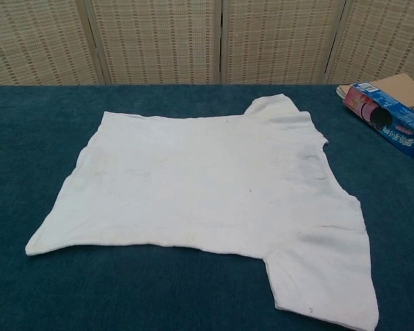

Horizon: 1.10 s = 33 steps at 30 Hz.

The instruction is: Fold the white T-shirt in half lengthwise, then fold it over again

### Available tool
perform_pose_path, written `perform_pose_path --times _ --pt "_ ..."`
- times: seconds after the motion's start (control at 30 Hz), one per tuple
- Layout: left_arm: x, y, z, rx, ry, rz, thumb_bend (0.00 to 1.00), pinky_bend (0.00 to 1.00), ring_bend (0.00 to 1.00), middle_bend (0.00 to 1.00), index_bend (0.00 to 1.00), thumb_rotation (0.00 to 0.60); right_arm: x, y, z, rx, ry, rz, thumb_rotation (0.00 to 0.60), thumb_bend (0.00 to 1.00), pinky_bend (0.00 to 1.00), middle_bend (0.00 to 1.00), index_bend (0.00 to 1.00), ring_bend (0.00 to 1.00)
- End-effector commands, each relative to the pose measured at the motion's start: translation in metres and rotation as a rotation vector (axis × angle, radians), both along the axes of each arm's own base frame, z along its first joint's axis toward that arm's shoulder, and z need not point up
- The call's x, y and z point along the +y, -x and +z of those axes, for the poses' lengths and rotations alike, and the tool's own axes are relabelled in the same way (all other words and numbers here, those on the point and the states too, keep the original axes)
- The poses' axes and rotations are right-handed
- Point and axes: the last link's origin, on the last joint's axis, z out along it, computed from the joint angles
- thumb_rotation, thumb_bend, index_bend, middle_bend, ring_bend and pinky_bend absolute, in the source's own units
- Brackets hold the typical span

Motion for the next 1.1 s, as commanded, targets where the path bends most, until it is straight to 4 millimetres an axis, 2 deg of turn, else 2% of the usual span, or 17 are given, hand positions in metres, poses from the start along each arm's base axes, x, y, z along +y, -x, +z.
perform_pose_path --times 0.03,0.17,0.37,0.7,0.9,1.1 --pt "0.008 -0.002 -0.004 0.002 0.073 -0.058 0.15 0.01 0.04 0.02 0.18 0.600 -0.002 -0.002 0.001 0.004 0.000 0.007 0.600 0.25 0.25 0.27 0.25 0.19" --pt "0.013 -0.008 -0.017 -0.006 0.126 -0.107 0.15 0.02 0.06 0.03 0.20 0.600 -0.003 -0.005 0.002 0.006 0.002 0.018 0.600 0.25 0.25 0.27 0.25 0.19" --pt "0.019 -0.014 -0.047 -0.008 0.203 -0.174 0.15 0.03 0.09 0.06 0.24 0.600 -0.002 -0.005 0.001 0.006 0.000 0.010 0.600 0.26 0.25 0.27 0.25 0.19" --pt "0.029 -0.034 -0.099 -0.012 0.302 -0.271 0.15 0.06 0.10 0.09 0.25 0.600 -0.003 -0.002 0.001 0.005 0.000 -0.008 0.600 0.26 0.25 0.27 0.25 0.19" --pt "0.037 -0.044 -0.120 0.008 0.322 -0.310 0.15 0.06 0.10 0.09 0.25 0.600 -0.004 -0.005 0.001 0.012 -0.003 0.003 0.600 0.26 0.25 0.27 0.25 0.19" --pt "0.040 -0.041 -0.137 0.037 0.348 -0.304 0.15 0.06 0.10 0.09 0.25 0.600 -0.001 -0.002 0.002 0.009 0.001 -0.010 0.600 0.26 0.25 0.27 0.25 0.19"
